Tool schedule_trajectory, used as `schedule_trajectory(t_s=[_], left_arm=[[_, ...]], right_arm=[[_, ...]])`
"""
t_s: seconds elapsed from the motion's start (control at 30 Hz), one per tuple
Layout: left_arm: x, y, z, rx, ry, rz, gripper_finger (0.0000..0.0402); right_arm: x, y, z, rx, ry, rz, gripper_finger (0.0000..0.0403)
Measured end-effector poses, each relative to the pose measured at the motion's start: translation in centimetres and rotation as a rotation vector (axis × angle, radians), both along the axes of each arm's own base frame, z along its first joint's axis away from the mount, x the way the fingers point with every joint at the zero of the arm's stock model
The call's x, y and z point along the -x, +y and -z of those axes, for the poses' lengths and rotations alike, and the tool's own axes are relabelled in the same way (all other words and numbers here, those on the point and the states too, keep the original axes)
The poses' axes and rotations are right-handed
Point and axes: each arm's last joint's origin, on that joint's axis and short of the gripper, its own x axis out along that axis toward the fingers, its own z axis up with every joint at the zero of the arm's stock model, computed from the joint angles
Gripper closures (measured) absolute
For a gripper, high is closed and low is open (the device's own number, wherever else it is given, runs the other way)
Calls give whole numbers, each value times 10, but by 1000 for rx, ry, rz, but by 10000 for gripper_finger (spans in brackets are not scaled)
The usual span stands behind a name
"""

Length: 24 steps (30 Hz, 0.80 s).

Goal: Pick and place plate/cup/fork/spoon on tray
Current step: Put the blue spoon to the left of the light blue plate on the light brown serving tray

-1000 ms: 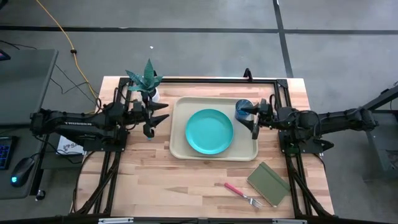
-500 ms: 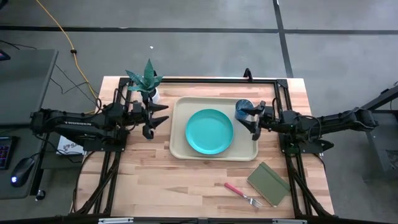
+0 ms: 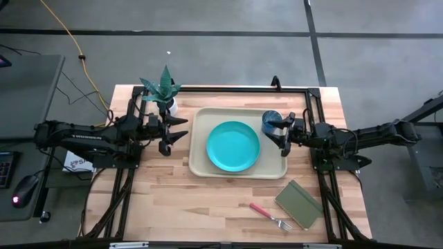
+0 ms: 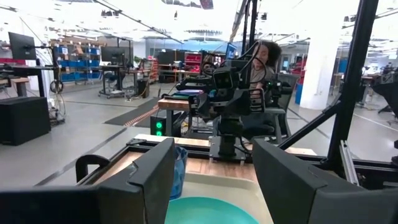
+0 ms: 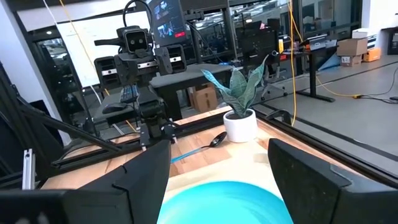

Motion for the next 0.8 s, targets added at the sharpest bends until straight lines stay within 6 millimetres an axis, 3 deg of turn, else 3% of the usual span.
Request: schedule_trajectory(t_s=[0.8], left_arm=[[-1,0,6,109,42,10,206]], right_arm=[[0,0,-2,36,-9,-5,142]])
